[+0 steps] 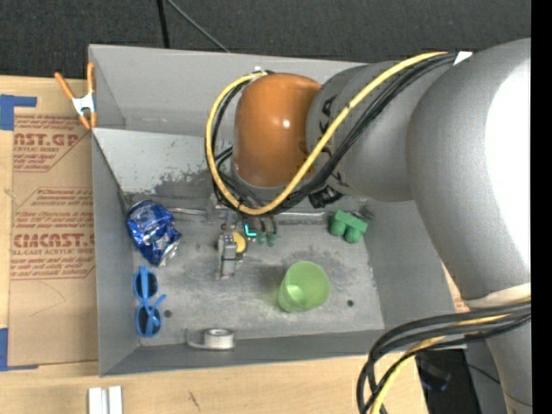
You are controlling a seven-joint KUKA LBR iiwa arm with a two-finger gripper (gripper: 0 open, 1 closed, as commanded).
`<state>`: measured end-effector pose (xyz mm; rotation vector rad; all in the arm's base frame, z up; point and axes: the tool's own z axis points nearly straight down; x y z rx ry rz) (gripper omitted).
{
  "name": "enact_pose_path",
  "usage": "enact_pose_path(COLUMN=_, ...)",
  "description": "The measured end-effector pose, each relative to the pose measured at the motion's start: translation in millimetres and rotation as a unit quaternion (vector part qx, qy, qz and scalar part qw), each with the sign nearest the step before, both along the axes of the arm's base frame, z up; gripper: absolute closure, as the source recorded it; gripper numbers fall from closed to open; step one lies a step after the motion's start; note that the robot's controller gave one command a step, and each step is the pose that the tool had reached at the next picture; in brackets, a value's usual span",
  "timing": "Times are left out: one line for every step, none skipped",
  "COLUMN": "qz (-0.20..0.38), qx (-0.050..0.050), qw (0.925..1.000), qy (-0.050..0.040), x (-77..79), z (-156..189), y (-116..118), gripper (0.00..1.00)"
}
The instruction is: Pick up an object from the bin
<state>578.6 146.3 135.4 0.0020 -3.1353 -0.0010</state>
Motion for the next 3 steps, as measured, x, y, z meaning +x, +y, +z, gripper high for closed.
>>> enact_pose_path(qz=0.003, qx=-0.002, qw=1.0, qy=-0.0029, x=-10.6, z=2.3, y=-82.7, gripper=0.0)
enact_pose_path(qz=0.041, qx=0.0, qw=0.9991, qy=-0.0048, x=10.2, z=-6.7, y=-51.3, gripper=0.0)
enact_pose_path(qz=-0.024, qx=0.0, qw=0.9997, qy=-0.0015, x=13.4, z=-68.5, y=-31.4, gripper=0.0)
